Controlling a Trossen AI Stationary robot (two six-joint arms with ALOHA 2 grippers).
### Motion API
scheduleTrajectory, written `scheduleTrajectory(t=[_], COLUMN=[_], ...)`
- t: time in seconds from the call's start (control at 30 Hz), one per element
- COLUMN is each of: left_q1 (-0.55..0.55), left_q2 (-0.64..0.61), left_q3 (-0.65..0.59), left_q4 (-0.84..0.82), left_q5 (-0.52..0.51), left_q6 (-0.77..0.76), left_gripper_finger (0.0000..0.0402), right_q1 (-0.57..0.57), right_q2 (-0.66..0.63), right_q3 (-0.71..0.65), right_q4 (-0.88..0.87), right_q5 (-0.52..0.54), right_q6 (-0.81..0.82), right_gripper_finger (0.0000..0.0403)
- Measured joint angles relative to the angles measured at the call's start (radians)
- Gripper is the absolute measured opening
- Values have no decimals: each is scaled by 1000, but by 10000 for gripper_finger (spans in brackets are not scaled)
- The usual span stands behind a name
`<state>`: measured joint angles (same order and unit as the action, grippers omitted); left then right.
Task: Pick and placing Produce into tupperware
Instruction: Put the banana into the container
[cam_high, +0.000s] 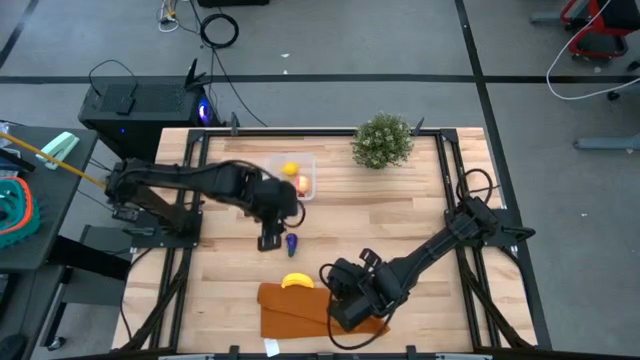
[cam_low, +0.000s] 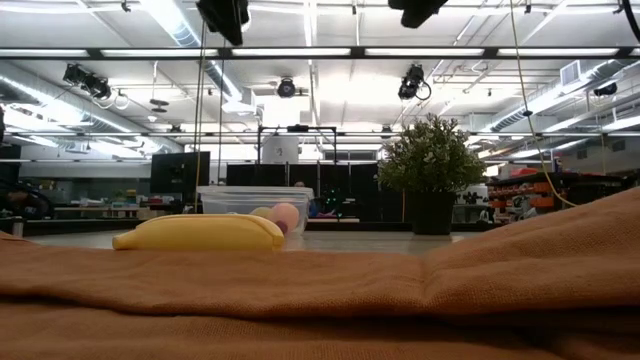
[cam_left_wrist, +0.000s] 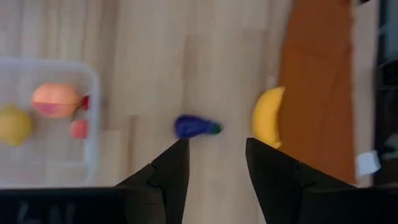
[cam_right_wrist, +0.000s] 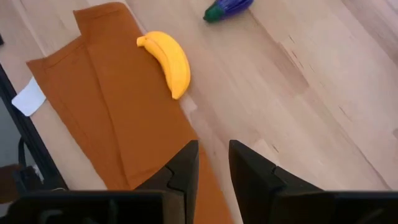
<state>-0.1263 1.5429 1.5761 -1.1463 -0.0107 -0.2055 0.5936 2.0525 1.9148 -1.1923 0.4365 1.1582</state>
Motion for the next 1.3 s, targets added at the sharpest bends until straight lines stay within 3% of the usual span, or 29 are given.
scheduleTrajectory(t=[0.43, 0.93, 1.3], left_q1=[-186, -290, -278], left_q2=[30, 154, 245], left_q3=[-2, -299, -306], left_q4=[64, 392, 432], left_q5=[-83, -129, -21], left_q6=[-167, -197, -210], left_gripper_finger=[165, 187, 231], right_q1=[33, 62, 59], right_q2=[0, 0, 0], right_q3=[0, 0, 0], right_q4=[-3, -40, -31], right_q5=[10, 34, 64], right_q6=[4, 53, 81], right_gripper_finger=[95, 95, 95])
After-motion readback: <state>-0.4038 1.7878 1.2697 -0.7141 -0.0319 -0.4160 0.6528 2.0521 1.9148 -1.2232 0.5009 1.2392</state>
